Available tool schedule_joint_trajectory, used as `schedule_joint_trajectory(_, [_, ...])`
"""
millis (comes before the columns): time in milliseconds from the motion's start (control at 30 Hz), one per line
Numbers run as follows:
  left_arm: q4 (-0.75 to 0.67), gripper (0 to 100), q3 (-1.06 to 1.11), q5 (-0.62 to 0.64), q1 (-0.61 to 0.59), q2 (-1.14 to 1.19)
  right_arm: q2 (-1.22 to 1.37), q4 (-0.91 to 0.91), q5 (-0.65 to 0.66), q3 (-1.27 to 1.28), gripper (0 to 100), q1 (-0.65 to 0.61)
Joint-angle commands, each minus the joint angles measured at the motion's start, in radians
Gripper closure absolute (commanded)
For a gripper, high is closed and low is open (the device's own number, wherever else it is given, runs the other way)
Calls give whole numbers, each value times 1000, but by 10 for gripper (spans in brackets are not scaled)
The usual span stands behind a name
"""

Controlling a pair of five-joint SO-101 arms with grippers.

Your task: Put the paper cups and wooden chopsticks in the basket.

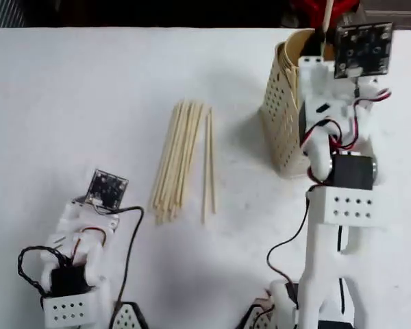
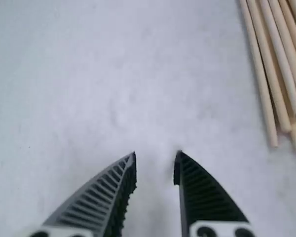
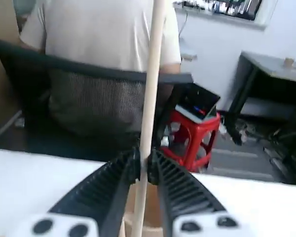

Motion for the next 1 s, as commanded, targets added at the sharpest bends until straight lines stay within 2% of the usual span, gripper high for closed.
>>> schedule_joint_trajectory(0, [6, 854, -3, -8, 10, -8, -4, -44, -6, 84, 981, 13])
schedule_joint_trajectory(167, [6, 854, -3, -8, 10, -8, -4, -35, -6, 143, 952, 16])
schedule_joint_trajectory(367, [6, 854, -3, -8, 10, -8, -68, 108, -6, 107, 782, 38])
schedule_joint_trajectory(567, [6, 854, -3, -8, 10, -8, -291, 375, -5, 72, 863, 51])
schedule_joint_trajectory(667, [6, 854, -3, -8, 10, -8, -390, 499, 14, 69, 897, -59])
schedule_joint_trajectory(767, [6, 854, -3, -8, 10, -8, -395, 585, 97, 52, 896, -237])
schedule_joint_trajectory(867, [6, 854, -3, -8, 10, -8, -305, 621, 74, 38, 883, -354])
schedule_joint_trajectory(967, [6, 855, -3, -8, 8, -8, -137, 616, 48, 41, 867, -414])
